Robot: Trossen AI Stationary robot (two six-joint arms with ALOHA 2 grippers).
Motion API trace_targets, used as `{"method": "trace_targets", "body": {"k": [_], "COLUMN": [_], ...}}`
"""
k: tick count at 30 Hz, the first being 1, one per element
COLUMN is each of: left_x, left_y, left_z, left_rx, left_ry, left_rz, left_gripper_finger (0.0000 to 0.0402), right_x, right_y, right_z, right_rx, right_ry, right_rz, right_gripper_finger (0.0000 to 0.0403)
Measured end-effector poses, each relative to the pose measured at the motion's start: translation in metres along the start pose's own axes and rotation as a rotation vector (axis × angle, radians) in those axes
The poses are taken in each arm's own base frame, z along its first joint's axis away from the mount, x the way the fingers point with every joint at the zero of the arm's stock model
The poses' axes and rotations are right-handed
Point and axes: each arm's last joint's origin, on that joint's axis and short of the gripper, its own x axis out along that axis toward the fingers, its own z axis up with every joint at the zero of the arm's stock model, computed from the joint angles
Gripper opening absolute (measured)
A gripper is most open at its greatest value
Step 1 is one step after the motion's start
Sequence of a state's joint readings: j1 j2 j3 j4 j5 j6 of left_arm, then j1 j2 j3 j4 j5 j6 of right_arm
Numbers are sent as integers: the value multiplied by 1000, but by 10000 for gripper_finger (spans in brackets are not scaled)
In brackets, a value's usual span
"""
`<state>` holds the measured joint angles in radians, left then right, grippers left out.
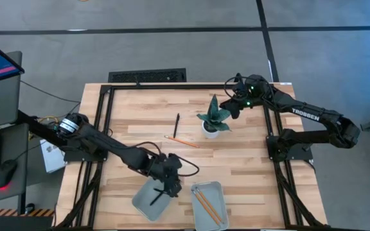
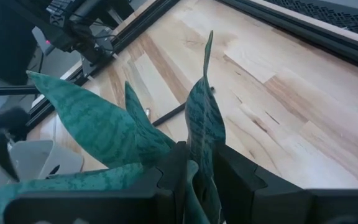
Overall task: Sort pens & pencils
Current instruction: Adjust the left gray bin
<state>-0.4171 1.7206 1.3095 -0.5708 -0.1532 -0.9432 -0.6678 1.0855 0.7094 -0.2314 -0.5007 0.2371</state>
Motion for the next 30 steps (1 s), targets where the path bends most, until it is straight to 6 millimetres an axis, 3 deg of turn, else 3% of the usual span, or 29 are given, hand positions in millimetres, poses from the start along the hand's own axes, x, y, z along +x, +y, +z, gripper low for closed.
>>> {"method": "trace_targets", "body": {"k": [8, 14, 20, 30], "left_x": [-41, -58, -54, -35], "left_y": [7, 22, 29, 18], "left_z": [5, -7, -31, -74], "left_rx": [4, -102, -225, -367], "left_ry": [133, 306, 456, 565], "left_rz": [302, 499, 583, 496], "left_gripper_finger": [119, 119, 119, 119], "right_x": [0, 0, 0, 0], "right_y": [0, 0, 0, 0], "right_z": [0, 0, 0, 0], "right_rx": [-1, -2, -2, -2], "right_ry": [-1, -3, -3, -3], "right_rz": [0, 0, 0, 0], "right_gripper_finger": [98, 98, 98, 98]}}
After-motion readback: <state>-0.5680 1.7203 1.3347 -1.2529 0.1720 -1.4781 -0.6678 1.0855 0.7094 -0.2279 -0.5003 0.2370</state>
